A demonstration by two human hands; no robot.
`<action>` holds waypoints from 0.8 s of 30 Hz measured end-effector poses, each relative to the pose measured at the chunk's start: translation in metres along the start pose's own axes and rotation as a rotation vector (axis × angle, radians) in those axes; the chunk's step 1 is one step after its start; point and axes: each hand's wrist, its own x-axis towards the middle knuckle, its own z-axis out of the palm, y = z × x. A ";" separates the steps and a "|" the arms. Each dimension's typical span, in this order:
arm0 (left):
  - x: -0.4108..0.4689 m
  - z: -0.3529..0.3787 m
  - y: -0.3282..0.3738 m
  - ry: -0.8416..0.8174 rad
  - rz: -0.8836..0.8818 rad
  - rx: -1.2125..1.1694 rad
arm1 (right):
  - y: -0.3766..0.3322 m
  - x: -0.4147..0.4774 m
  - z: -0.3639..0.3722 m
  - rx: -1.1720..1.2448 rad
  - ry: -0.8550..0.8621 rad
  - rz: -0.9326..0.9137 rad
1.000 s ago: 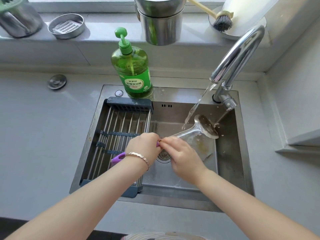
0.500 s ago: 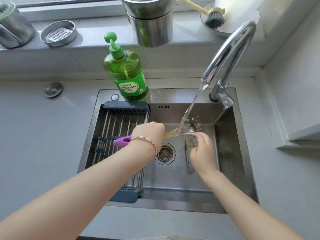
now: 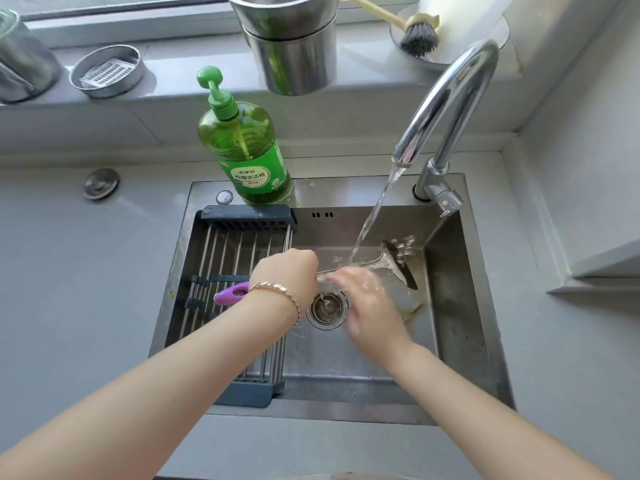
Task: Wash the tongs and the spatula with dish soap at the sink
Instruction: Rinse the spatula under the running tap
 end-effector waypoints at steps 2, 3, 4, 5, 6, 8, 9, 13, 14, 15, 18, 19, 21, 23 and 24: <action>-0.005 0.005 -0.005 -0.033 -0.003 -0.054 | -0.010 -0.001 0.002 0.020 -0.087 -0.147; -0.009 0.008 -0.010 -0.039 -0.013 -0.094 | -0.007 0.000 0.002 0.007 -0.103 -0.159; -0.012 0.012 -0.016 -0.037 -0.032 -0.137 | -0.002 0.002 -0.001 -0.018 -0.094 -0.134; -0.016 0.016 -0.024 -0.029 -0.055 -0.175 | 0.005 0.003 -0.002 -0.059 -0.069 -0.081; -0.020 0.021 -0.032 -0.020 -0.077 -0.201 | 0.012 0.004 -0.005 -0.094 -0.042 -0.014; -0.028 0.030 -0.048 -0.005 -0.113 -0.222 | 0.021 0.007 -0.012 -0.093 0.011 0.150; -0.032 0.035 -0.053 -0.001 -0.124 -0.229 | 0.020 0.010 -0.016 -0.064 0.036 0.238; -0.045 0.048 -0.064 0.039 -0.120 -0.257 | 0.011 0.023 -0.015 -0.078 -0.213 0.373; -0.046 0.049 -0.064 0.055 -0.109 -0.252 | 0.011 0.026 -0.011 -0.098 -0.292 0.387; -0.048 0.050 -0.065 0.071 -0.100 -0.243 | 0.015 0.031 -0.006 -0.097 -0.339 0.423; -0.049 0.050 -0.066 0.092 -0.073 -0.208 | 0.030 0.051 0.001 -0.075 -0.400 0.617; -0.049 0.050 -0.066 0.092 -0.068 -0.201 | 0.032 0.055 0.003 -0.076 -0.389 0.680; -0.047 0.051 -0.063 0.091 -0.061 -0.192 | 0.023 0.055 0.009 -0.093 -0.346 0.753; -0.044 0.050 -0.060 0.096 -0.066 -0.192 | 0.005 0.048 0.017 -0.168 -0.344 0.674; -0.043 0.050 -0.059 0.097 -0.076 -0.197 | -0.001 0.044 0.019 -0.191 -0.352 0.607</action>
